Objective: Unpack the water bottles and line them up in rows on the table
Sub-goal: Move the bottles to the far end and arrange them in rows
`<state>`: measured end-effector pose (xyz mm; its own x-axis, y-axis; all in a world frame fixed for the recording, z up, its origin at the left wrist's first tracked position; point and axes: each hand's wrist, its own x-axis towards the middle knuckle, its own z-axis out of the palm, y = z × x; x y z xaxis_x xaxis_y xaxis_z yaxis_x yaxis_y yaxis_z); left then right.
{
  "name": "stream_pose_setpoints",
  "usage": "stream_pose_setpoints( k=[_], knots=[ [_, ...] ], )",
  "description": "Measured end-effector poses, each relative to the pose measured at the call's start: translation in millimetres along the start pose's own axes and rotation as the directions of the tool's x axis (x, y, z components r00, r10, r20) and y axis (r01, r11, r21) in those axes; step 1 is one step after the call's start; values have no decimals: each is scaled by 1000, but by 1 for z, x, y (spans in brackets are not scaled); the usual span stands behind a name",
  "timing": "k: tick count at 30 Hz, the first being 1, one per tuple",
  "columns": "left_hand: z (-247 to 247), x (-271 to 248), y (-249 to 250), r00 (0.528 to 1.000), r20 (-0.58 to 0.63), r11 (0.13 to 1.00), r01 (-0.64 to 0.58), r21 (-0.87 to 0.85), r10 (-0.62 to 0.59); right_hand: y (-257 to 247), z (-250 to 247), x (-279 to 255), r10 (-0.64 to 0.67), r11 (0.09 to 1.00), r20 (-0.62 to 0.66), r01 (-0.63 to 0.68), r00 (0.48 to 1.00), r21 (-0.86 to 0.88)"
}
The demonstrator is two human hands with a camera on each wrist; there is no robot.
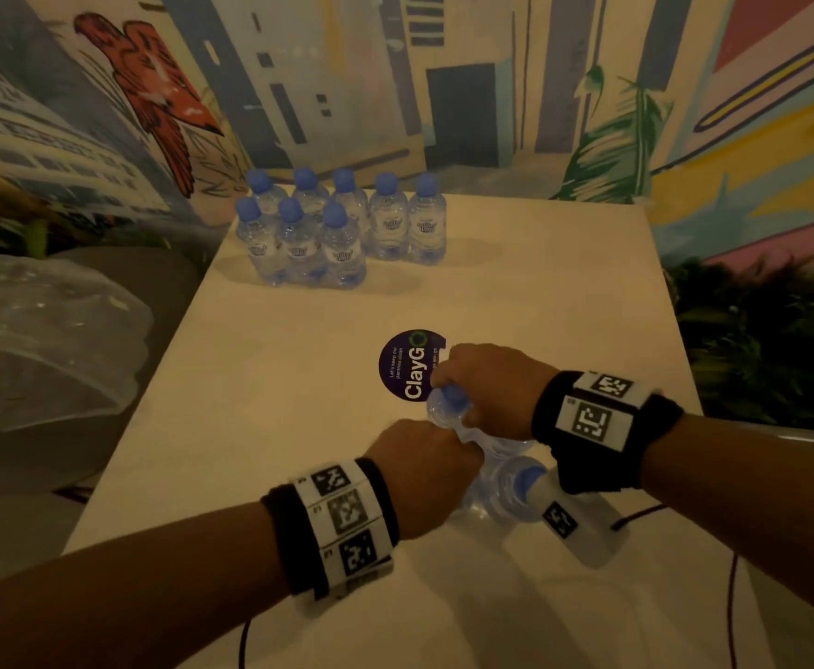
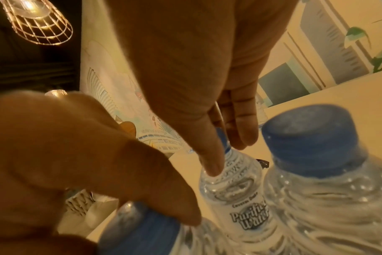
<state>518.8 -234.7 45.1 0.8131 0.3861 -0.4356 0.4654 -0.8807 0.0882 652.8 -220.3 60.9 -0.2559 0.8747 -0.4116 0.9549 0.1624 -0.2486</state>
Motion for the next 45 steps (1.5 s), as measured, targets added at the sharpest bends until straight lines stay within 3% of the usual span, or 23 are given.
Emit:
stream_pose_setpoints(
  k=[3, 8, 17, 26, 38, 45],
  knots=[
    [5, -1, -10, 1000, -1, 999, 16, -38, -16, -4, 1, 6, 14, 999, 21, -13, 1000, -38],
    [-1, 5, -61, 988, -43, 951, 133, -280, -151, -1, -7, 23, 52, 998, 52, -50, 997, -40],
    [-49, 38, -173, 913, -86, 821, 315, -477, -399, 50, -59, 71, 237, 966, -1, -236, 971, 101],
    [-84, 103, -233, 848, -270, 860, 340, -382, -455, 76, -95, 127, 328, 935, -113, -304, 938, 183],
    [-98, 149, -251, 879, -277, 900, 298, -318, -389, 93, -109, 176, 366, 922, -188, -328, 912, 204],
    [-98, 159, -253, 859, -335, 921, 342, -185, -386, 90, -106, 195, 407, 907, -195, -369, 892, 203]
  ],
)
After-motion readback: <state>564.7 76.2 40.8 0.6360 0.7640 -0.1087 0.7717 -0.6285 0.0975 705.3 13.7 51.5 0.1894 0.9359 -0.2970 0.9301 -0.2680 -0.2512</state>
